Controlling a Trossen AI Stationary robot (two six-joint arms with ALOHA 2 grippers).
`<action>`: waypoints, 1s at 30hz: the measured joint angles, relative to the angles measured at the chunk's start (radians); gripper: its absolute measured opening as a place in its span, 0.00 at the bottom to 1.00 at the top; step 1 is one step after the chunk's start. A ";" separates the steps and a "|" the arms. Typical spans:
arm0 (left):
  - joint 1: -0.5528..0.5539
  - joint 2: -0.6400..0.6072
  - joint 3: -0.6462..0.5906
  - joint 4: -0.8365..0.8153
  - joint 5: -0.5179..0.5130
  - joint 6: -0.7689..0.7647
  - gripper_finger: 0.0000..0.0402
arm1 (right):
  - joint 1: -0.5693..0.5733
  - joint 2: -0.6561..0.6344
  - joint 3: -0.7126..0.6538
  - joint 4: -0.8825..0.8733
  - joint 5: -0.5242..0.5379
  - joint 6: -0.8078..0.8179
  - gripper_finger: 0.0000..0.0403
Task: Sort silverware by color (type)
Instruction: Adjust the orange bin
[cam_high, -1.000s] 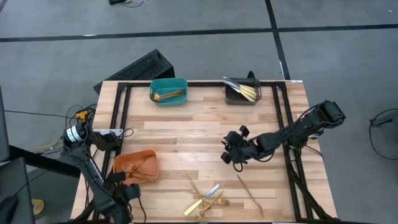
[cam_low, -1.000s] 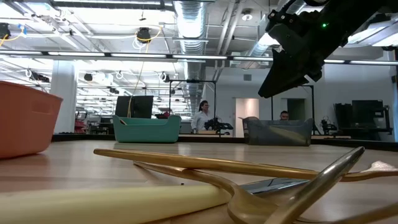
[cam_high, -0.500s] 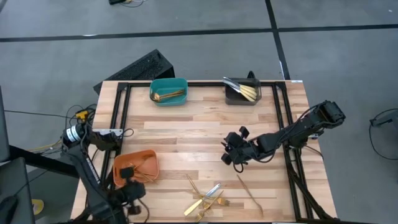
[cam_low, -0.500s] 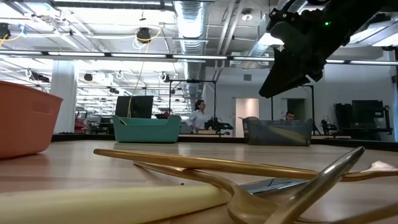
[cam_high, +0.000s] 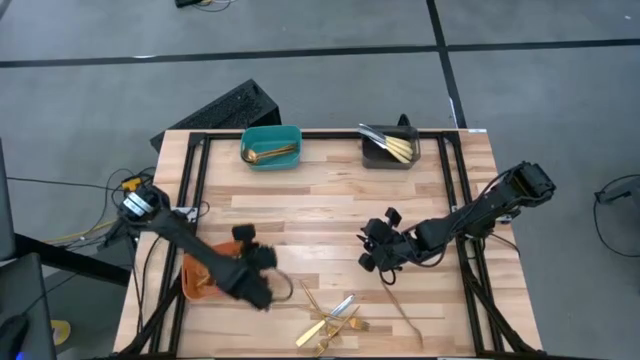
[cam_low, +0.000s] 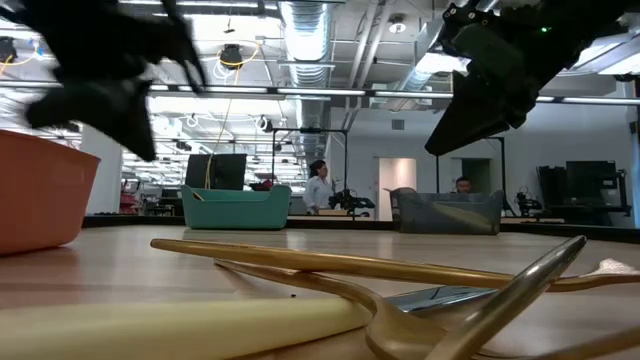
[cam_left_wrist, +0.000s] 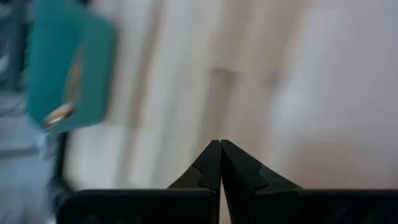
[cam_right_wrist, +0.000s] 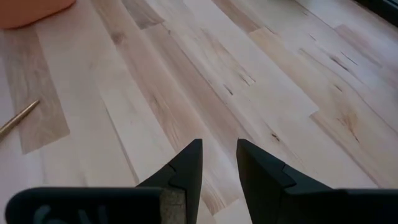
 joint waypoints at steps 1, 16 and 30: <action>0.035 0.000 0.000 -0.021 -0.011 -0.001 0.00 | 0.000 0.000 0.000 -0.007 0.000 0.000 0.31; 0.119 -0.143 0.076 -0.104 0.122 0.122 0.00 | -0.012 0.000 0.000 -0.079 0.003 0.029 0.31; 0.031 -0.230 -0.245 0.252 0.455 0.089 0.00 | -0.014 0.004 0.000 -0.086 0.006 0.031 0.31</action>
